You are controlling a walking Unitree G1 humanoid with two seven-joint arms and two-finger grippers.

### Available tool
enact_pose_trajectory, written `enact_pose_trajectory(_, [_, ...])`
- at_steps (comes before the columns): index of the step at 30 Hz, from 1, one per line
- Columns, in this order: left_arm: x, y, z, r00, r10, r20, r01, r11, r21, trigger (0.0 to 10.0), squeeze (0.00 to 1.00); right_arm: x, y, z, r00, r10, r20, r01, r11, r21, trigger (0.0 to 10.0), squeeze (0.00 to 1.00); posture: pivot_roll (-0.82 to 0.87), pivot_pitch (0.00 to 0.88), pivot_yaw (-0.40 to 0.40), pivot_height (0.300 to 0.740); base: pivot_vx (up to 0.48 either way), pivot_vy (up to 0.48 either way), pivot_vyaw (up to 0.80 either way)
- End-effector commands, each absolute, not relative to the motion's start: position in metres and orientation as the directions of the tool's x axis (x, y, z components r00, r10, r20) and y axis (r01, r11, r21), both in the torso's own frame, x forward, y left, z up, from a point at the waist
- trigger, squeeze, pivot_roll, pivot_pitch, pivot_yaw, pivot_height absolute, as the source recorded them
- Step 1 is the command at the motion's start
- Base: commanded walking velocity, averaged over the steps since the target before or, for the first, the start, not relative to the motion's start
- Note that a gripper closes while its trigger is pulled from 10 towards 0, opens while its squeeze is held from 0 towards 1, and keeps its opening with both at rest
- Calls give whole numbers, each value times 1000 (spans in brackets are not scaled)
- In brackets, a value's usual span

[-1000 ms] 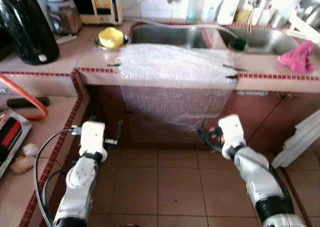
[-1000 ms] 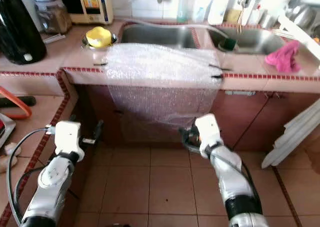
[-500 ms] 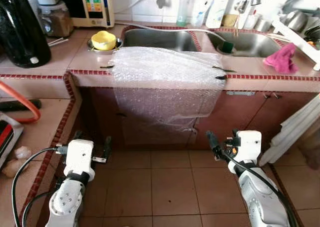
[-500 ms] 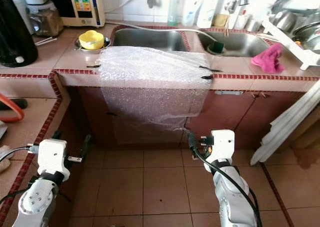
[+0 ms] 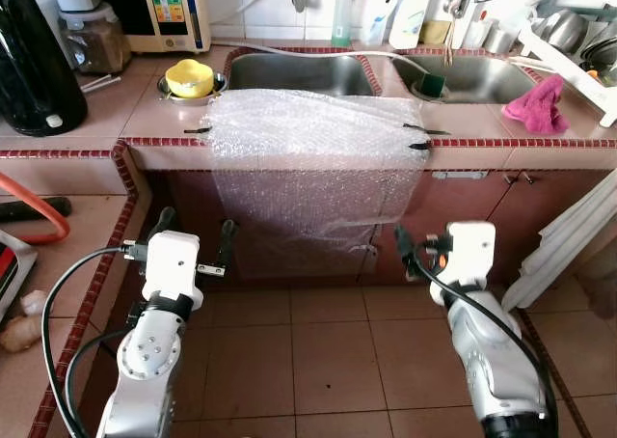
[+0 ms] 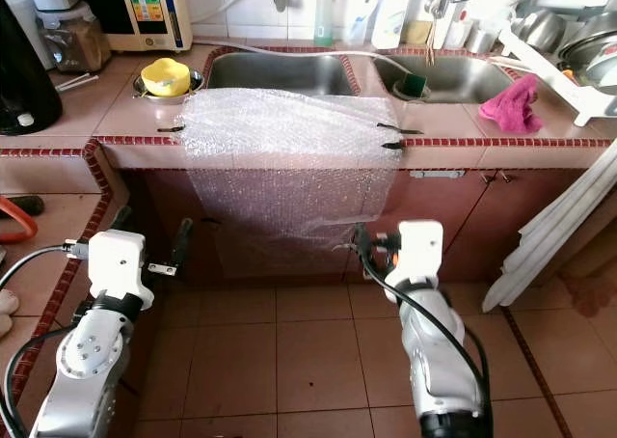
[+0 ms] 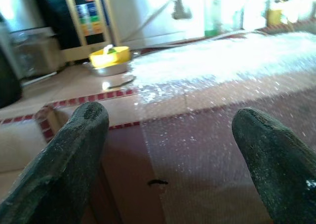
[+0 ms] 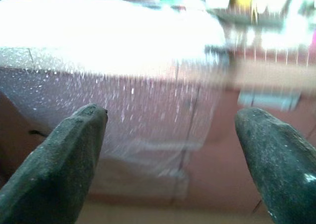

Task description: Kitchen organization

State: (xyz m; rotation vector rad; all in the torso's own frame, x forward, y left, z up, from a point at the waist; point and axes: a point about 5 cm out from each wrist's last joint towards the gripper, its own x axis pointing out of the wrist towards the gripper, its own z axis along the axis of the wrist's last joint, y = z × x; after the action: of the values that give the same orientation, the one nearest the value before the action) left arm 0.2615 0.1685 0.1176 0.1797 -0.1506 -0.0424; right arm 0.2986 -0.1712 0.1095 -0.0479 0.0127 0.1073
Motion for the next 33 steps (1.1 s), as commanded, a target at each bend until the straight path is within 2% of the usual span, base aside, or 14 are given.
enact_pose_trajectory(1, [264,165,124,983,-40,181,11,987,158,10000,1000,301,-173,115,994,104,-10,-105,993,-59,10000,1000,58,0,-67,740,0,0,0])
enact_pose_trajectory(13, [274,162,131,977,23,213,-57,986,157,10000,1000,302,-165,131,990,130,54,-126,989,-72,10000,1000,43,0,-91,740,0,0,0])
enact_pose_trajectory(14, [274,160,128,979,9,202,-38,989,143,10000,0,299,-165,130,992,109,60,-106,993,-52,10000,43,30,0,-89,740,0,0,0])
enact_pose_trajectory(15, [273,157,126,980,-14,200,-12,992,126,10000,0,298,-166,130,994,89,65,-86,995,-45,10000,0,28,0,-86,740,0,0,0])
enact_pose_trajectory(16, [272,155,126,978,-22,208,-2,993,115,6745,0,297,-165,130,992,100,74,-98,995,-37,10000,0,29,0,-86,740,0,0,0])
enact_pose_trajectory(17, [271,153,128,972,-36,230,8,993,119,1137,0,296,-164,130,990,113,88,-110,993,-40,0,0,33,0,-83,740,0,0,0])
enact_pose_trajectory(19, [270,153,133,961,-52,270,17,991,131,0,0,297,-166,128,992,91,84,-87,995,-51,0,0,45,0,-82,740,0,0,0])
enact_pose_trajectory(26, [273,159,138,963,-55,264,21,991,131,0,0,307,-168,134,994,59,96,-57,998,-20,0,0,71,0,-69,740,0,0,0])
enact_pose_trajectory(27, [274,159,135,967,-51,249,15,989,146,4314,0,307,-169,134,994,56,92,-53,998,-32,0,0,77,0,-70,740,0,0,0])
enact_pose_trajectory(28, [275,160,132,974,-30,226,-6,987,158,10000,0,310,-173,132,998,28,63,-23,997,-70,10000,0,79,0,-66,740,0,0,0])
enact_pose_trajectory(29, [275,162,131,974,-22,225,-13,988,156,10000,0,311,-174,130,999,11,50,-7,996,-85,10000,0,78,0,-64,740,0,0,0])
enact_pose_trajectory(30, [276,164,134,971,-9,241,-25,990,138,10000,1000,311,-175,131,998,8,57,-4,998,-70,10000,0,79,0,-61,740,0,0,0])
enact_pose_trajectory(32, [276,165,136,968,-2,251,-31,991,127,10000,1000,311,-174,133,997,16,70,-13,999,-50,10000,0,79,0,-61,740,0,0,0])
enact_pose_trajectory(33, [276,167,137,965,12,261,-44,992,117,10000,1000,311,-174,134,997,18,79,-15,999,-42,10000,318,85,0,-62,740,0,0,0])
